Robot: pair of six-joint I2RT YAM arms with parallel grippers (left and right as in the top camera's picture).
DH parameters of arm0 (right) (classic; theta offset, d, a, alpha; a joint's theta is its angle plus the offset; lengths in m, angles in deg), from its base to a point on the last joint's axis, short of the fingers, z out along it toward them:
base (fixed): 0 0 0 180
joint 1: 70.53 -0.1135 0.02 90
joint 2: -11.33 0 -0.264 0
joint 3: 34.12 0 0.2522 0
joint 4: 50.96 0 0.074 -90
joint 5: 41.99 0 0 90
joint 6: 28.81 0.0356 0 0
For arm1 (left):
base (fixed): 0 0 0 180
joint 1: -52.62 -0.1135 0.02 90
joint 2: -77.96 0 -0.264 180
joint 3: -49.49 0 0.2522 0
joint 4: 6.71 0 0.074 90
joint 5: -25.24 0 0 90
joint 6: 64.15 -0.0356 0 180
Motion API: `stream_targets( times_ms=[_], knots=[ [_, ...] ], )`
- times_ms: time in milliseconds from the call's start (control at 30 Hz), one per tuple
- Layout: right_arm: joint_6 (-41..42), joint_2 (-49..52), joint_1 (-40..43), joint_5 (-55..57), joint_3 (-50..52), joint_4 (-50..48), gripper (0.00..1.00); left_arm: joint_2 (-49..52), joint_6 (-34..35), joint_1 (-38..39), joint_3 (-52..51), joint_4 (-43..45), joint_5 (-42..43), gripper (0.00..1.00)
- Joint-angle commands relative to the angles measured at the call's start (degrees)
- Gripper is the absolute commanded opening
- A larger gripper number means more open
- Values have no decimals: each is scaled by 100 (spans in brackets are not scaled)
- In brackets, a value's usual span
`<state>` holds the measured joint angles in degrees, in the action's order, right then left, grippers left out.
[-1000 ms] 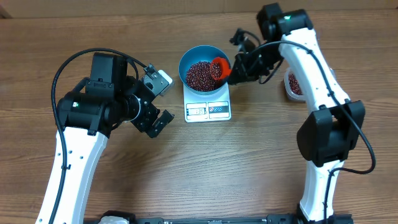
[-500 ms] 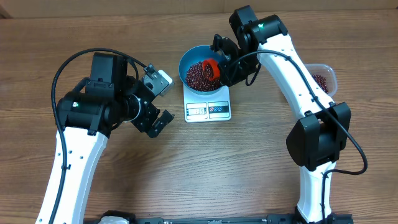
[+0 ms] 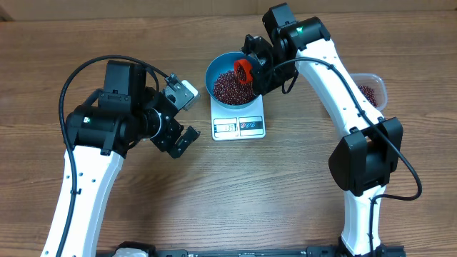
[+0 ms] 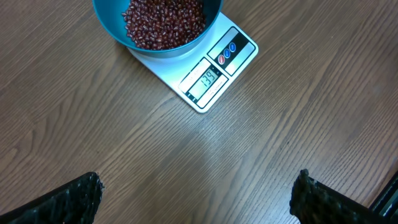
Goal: Scoop item into bowl and weigh 150g on scale
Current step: 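Tilt the scoop over the bowl to pour beans with the right gripper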
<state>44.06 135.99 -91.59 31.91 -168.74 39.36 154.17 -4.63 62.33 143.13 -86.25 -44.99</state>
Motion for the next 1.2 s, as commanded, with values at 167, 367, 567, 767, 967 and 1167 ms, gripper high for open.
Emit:
stream_targets(
  times_ms=[167,367,567,767,967,1167],
  knots=[
    [-138,-262,-170,562,-190,-87,4,42,-129,4,92,0,79,100],
    [-136,-262,-186,557,-190,-87,4,42,-129,4,92,0,79,100],
    [-129,-262,-186,553,-192,-90,4,42,-129,4,92,0,79,100],
    [-114,-262,-186,531,-192,-90,4,42,-127,4,92,0,79,100],
    [-114,-262,-186,533,-190,-90,4,42,-127,4,92,0,79,100],
    [-114,-262,-186,533,-192,-87,4,42,-129,4,92,0,79,100]
  ],
)
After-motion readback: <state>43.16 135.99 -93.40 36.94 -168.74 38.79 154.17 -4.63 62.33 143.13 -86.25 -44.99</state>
